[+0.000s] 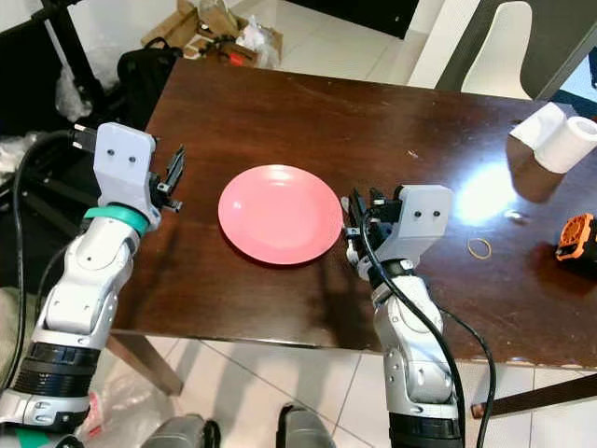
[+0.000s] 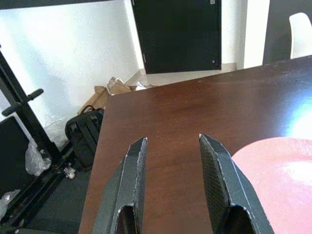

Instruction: Setting the table

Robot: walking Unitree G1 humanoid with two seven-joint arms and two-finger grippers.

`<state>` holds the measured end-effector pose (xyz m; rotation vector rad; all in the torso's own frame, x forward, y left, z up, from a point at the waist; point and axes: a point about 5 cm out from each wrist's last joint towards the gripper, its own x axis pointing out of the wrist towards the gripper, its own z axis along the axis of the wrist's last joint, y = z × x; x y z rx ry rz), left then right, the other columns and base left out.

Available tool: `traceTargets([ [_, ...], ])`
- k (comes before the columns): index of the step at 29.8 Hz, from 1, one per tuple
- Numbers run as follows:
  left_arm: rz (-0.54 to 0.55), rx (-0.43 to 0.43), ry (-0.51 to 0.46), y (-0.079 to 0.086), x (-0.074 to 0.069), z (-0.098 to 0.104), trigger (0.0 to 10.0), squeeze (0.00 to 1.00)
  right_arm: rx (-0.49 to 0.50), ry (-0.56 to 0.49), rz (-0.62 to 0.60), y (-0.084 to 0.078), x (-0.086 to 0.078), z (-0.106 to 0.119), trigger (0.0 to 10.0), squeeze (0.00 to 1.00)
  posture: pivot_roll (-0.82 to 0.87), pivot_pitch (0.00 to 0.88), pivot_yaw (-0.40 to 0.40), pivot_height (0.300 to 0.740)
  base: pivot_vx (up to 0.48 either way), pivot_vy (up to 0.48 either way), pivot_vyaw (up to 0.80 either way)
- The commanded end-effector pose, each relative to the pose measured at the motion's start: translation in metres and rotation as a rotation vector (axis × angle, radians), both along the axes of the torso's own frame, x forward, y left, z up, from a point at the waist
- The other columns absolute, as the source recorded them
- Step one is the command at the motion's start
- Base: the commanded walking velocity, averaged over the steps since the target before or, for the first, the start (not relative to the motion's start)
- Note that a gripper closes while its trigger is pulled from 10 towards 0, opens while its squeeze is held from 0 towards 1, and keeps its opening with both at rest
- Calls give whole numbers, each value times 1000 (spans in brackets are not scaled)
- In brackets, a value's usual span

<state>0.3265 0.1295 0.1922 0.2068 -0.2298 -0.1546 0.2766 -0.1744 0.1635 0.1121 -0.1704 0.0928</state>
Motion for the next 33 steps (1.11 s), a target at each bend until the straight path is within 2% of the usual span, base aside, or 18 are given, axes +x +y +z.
traceTargets([
  [1, -13, 9, 15, -1, 0, -5, 10000, 0, 4, 16, -12, -2, 1, -5, 10000, 0, 41, 0, 15, 740, -307, 0, 0],
  [33, -31, 6, 19, -4, 1, -6, 10000, 0, 2, 11, -25, -4, 0, -5, 10000, 0, 30, 0, 26, 740, -289, 0, 0],
])
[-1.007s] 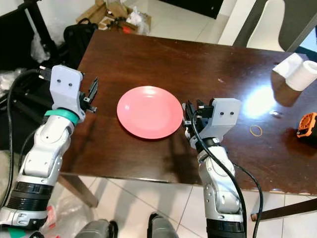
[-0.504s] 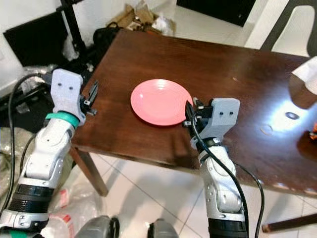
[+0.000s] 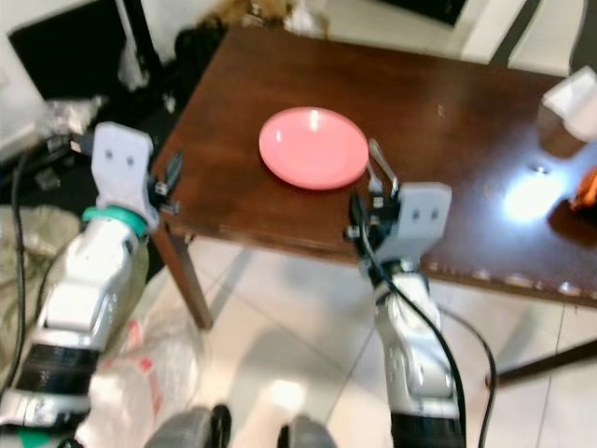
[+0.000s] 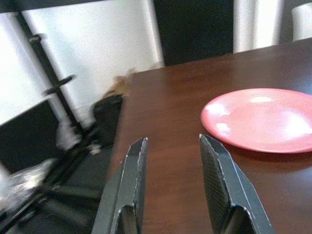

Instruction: Setting the table

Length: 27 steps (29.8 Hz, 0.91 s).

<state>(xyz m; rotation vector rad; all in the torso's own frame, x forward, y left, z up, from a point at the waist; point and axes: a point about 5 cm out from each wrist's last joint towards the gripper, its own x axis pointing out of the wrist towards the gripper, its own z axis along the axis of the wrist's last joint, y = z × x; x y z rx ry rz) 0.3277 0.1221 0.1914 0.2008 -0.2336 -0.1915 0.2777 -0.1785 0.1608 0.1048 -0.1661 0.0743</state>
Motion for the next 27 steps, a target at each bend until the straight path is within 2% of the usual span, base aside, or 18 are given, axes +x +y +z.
traceTargets([
  [1, 6, 8, 19, 3, 0, -5, 10000, 0, 8, 6, -6, 0, -1, -2, 10000, 0, 30, 0, 26, 740, 0, 0, 0],
  [9, 4, 11, 22, 3, 0, -5, 10000, 0, 19, 6, -9, 0, -1, -2, 10000, 0, 27, 0, 27, 740, 0, 0, 0],
  [11, 1, 10, 25, 2, 0, -6, 10000, 0, 53, 17, -15, 0, 0, -3, 10000, 0, 27, 0, 26, 740, 0, 0, -800],
  [27, -7, 8, 32, 0, 0, -7, 10000, 0, 48, 21, -16, -2, 0, -2, 10000, 0, 19, 0, 28, 740, 0, 0, -800],
])
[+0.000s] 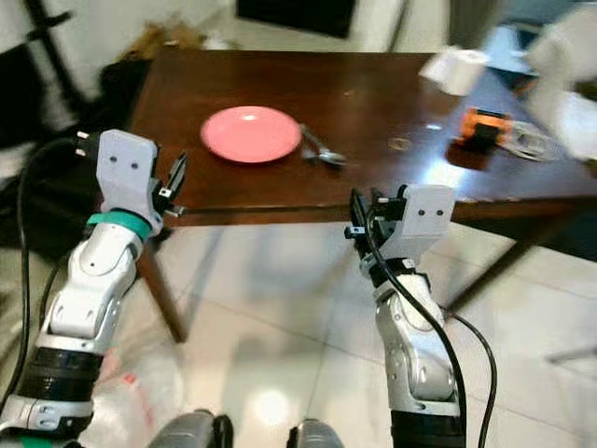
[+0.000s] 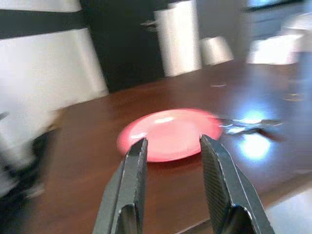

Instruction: Setting the table

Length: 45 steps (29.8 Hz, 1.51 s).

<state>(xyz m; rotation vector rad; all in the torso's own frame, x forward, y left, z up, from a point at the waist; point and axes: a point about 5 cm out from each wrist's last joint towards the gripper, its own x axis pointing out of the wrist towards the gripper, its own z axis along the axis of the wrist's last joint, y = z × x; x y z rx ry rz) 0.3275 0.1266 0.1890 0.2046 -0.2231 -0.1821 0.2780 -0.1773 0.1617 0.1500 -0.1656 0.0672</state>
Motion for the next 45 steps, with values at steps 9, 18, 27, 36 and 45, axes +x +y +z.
traceTargets([
  [9, -19, 4, 26, -5, 1, -5, 10000, 0, 4, 16, -13, -3, 0, -2, 10000, 0, 19, 0, 29, 740, 0, 0, -800],
  [18, -22, 3, 26, -5, 1, -5, 10000, 0, 4, 16, -12, -3, 0, -2, 10000, 0, 19, 0, 31, 740, 0, 0, -800],
  [27, -26, 2, 27, -6, 1, -5, 10000, 0, 3, 17, -11, -2, 0, -2, 10000, 0, 18, 0, 31, 740, 0, 0, -800],
  [36, -26, -1, 26, -6, 1, -5, 10000, 0, 2, 14, -7, -2, 0, -2, 10000, 0, 18, 0, 31, 740, 0, 0, -800],
  [45, -30, -4, 26, -8, 1, -5, 10000, 0, 0, 14, -7, -2, 0, -1, 10000, 0, 16, 0, 31, 740, 0, 0, -800],
])
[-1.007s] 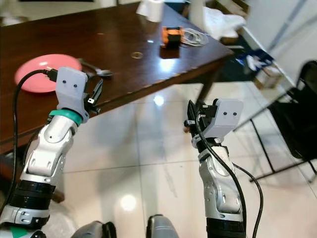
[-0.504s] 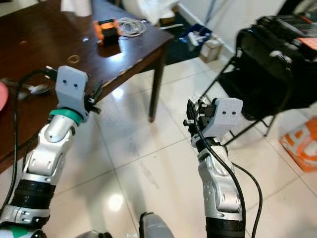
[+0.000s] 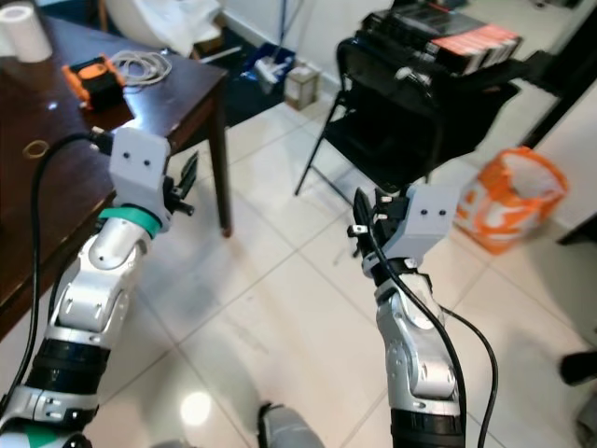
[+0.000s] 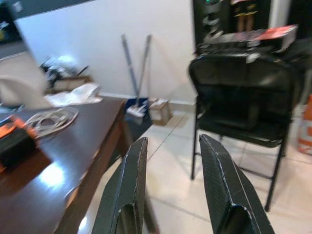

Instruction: Setting the table

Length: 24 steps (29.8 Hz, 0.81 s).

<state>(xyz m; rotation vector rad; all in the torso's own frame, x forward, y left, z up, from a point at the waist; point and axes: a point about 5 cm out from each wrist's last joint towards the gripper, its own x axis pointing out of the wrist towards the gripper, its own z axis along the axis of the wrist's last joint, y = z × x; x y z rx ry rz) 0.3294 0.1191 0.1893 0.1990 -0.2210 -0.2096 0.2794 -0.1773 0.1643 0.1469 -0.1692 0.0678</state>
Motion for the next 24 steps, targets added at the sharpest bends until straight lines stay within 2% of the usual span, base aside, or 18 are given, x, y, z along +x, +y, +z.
traceTargets([
  [1, -3, -2, 20, 0, -1, -5, 10000, 0, 3, 18, -7, -2, -2, -4, 10000, 0, 16, 0, 31, 740, 0, 0, -800],
  [24, -22, -11, 29, -5, -2, -8, 10000, 0, -9, 22, -5, -1, -3, -5, 10000, 0, 10, 0, 26, 740, 0, 0, -800],
])
